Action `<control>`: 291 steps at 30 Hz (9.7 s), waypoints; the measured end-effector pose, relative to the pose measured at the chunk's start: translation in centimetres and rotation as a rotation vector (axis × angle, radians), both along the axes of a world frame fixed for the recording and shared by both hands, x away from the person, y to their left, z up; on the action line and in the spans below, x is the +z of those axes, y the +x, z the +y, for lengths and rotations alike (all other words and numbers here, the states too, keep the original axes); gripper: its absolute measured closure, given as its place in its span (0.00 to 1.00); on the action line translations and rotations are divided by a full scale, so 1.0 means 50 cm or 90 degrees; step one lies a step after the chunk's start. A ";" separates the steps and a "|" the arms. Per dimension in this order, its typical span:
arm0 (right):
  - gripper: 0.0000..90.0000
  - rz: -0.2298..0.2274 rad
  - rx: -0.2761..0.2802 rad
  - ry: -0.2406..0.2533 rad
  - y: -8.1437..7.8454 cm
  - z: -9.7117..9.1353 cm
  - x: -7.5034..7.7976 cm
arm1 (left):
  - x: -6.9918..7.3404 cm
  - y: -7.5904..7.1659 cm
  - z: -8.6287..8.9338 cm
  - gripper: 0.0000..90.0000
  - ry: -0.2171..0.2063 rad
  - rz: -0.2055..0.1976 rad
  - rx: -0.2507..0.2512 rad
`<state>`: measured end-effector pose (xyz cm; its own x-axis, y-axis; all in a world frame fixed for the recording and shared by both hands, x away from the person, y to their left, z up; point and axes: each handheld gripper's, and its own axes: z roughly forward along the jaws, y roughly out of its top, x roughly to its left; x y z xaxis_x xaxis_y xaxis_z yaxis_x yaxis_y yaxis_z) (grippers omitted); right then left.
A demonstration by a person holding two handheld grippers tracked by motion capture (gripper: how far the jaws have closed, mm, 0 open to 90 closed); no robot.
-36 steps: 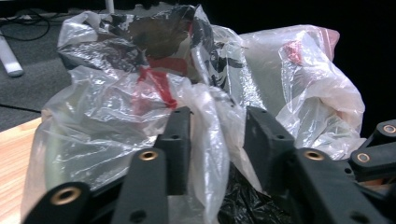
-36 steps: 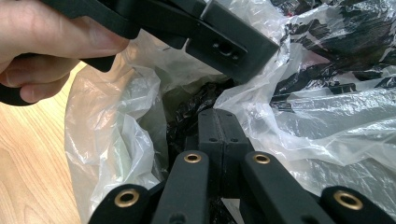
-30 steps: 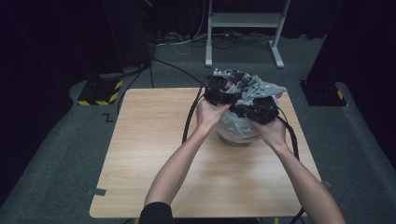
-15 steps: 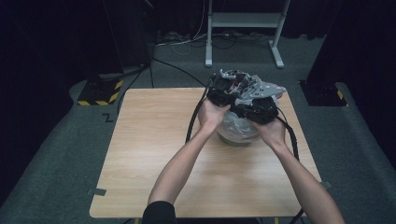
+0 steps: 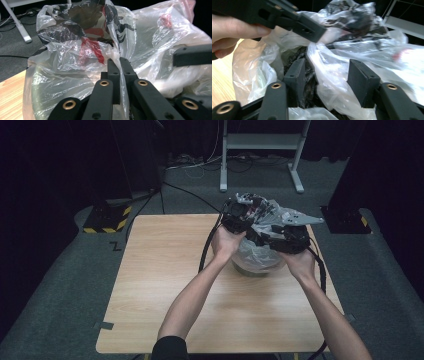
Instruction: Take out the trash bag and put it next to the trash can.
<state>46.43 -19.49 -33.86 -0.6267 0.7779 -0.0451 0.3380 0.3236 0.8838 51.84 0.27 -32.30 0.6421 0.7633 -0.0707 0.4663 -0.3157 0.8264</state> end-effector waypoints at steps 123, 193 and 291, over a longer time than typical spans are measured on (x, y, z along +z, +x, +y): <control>0.36 0.140 -0.254 -0.056 0.020 -0.159 -0.369 | 0.139 -0.124 0.146 0.99 -0.139 -0.081 -0.047; 0.35 0.140 -0.254 -0.057 0.020 -0.159 -0.369 | 0.138 -0.205 0.381 0.99 -0.166 -0.109 0.063; 0.35 0.143 -0.252 -0.056 0.019 -0.158 -0.369 | -0.058 -0.103 0.351 0.99 -0.116 -0.026 0.139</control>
